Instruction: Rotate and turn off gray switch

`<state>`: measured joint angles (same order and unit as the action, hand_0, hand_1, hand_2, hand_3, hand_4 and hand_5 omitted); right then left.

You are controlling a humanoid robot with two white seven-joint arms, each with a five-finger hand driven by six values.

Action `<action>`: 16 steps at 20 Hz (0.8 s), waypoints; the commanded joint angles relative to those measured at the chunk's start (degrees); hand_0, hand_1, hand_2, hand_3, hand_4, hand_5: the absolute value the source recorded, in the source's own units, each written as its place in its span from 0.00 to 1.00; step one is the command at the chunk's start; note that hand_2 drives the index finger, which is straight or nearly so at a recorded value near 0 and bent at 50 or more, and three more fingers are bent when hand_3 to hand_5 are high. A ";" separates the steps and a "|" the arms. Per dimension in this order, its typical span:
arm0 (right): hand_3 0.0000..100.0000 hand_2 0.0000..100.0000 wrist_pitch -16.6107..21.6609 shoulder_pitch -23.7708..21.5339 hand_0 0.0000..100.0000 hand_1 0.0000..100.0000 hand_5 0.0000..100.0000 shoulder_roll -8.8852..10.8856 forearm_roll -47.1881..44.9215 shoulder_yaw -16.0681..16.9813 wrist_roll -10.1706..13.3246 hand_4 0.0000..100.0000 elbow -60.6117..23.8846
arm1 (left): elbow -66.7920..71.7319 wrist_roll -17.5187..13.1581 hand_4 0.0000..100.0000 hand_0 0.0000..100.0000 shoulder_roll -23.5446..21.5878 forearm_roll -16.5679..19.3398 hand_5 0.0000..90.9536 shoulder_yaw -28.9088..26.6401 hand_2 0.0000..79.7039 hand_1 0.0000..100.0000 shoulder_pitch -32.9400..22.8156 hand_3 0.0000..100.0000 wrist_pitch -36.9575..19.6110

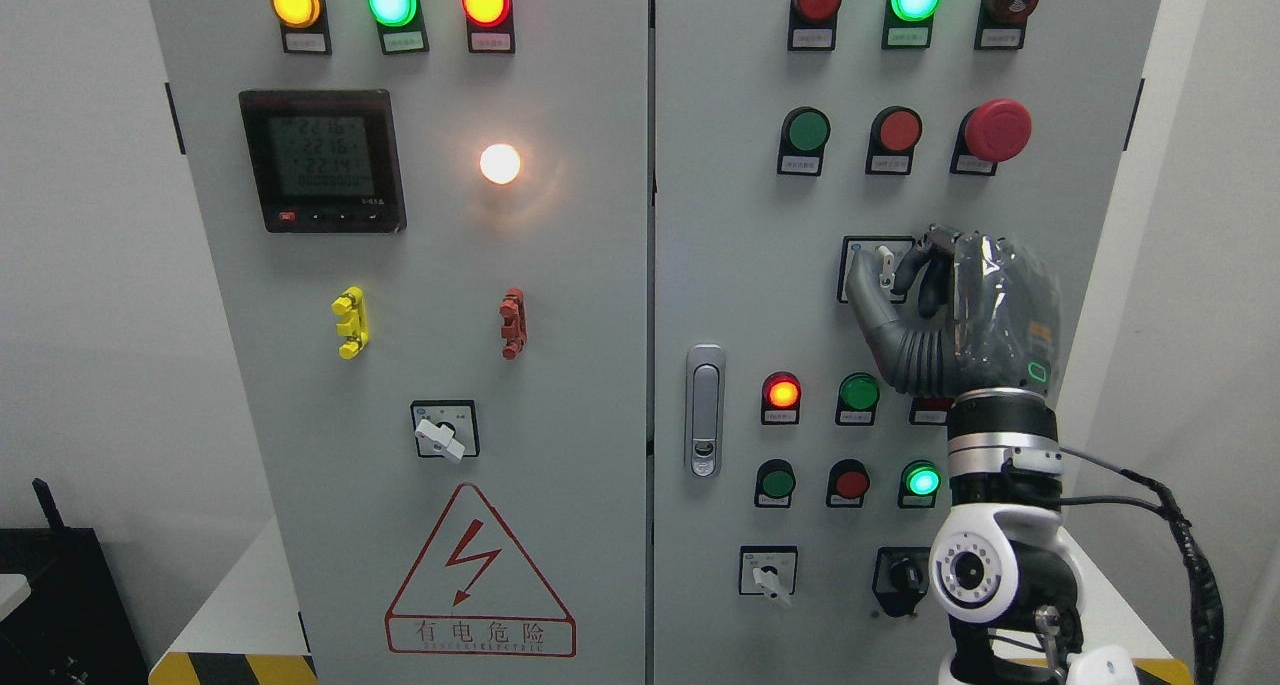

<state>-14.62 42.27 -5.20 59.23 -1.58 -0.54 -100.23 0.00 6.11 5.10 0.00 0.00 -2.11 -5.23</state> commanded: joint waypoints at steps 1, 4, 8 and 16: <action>1.00 0.76 0.03 0.01 0.52 0.39 1.00 -0.16 0.01 -0.53 -0.17 0.90 0.04 | 1.32 0.21 0.00 0.12 0.00 0.44 0.00 -1.85 0.00 0.39 0.00 0.00 0.04; 1.00 0.76 0.03 0.01 0.52 0.39 1.00 -0.16 0.01 -0.53 -0.17 0.90 0.04 | 1.32 0.13 0.00 0.12 0.00 0.44 0.00 -1.85 0.00 0.39 0.01 0.00 0.04; 1.00 0.76 0.21 -0.08 0.53 0.39 1.00 -0.07 -0.17 -0.53 -0.17 0.90 -0.14 | 1.32 0.13 0.00 0.12 0.00 0.44 0.00 -1.76 0.00 0.39 0.01 0.00 0.04; 1.00 0.77 0.65 -0.43 0.57 0.37 1.00 -0.07 -0.34 -0.26 -0.17 0.90 -0.75 | 1.32 0.13 0.00 0.12 0.00 0.44 0.00 -1.84 0.00 0.39 0.01 0.00 0.04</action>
<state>-13.97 42.07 -5.26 58.98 -1.55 -0.73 -100.49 0.00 6.29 5.10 0.00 0.00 -2.11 -5.23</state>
